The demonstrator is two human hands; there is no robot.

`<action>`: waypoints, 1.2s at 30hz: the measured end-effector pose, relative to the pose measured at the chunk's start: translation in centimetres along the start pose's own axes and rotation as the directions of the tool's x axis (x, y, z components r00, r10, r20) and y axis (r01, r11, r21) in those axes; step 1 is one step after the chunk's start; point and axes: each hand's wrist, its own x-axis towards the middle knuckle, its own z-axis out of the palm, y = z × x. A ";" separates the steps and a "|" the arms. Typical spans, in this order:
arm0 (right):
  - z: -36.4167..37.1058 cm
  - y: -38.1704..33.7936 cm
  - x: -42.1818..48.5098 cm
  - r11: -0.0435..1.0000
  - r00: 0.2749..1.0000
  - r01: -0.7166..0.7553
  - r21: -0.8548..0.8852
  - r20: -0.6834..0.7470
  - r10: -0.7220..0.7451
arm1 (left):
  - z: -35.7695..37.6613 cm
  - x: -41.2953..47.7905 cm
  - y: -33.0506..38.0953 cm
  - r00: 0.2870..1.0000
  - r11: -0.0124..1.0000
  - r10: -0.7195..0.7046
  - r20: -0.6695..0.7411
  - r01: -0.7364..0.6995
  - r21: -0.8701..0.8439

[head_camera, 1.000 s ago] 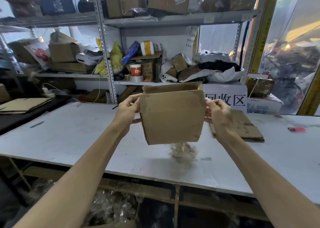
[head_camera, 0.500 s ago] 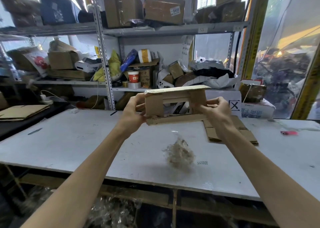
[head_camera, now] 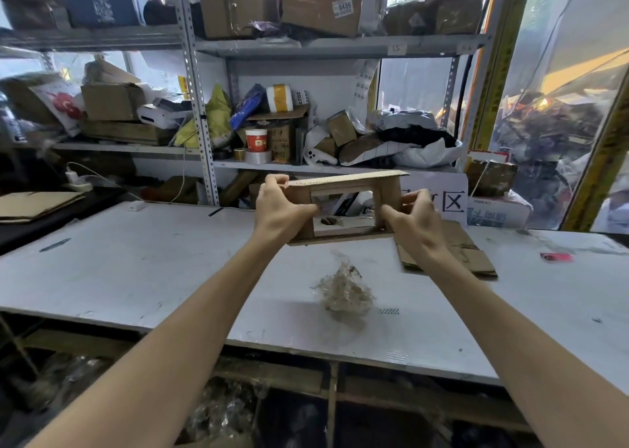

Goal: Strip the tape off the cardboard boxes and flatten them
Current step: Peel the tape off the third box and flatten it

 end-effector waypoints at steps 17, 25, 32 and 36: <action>2.3 1.2 0.7 0.393 0.943 -0.326 0.860 0.268 0.196 | 1.5 -1.8 0.5 0.928 0.971 0.208 0.309 -0.235 0.050; 2.5 2.4 1.1 0.498 0.939 -0.291 0.817 0.144 0.313 | 6.6 -3.3 -0.8 0.882 0.924 0.233 0.408 -0.333 0.191; 0.9 3.7 0.7 0.594 0.941 -0.323 0.737 0.179 0.289 | 8.0 -2.2 -0.3 0.982 0.997 0.050 0.184 -0.060 0.051; -0.9 5.5 0.8 0.538 0.937 -0.316 0.781 0.167 0.308 | 5.9 -0.9 -0.2 0.970 0.854 -0.173 0.170 0.234 -0.465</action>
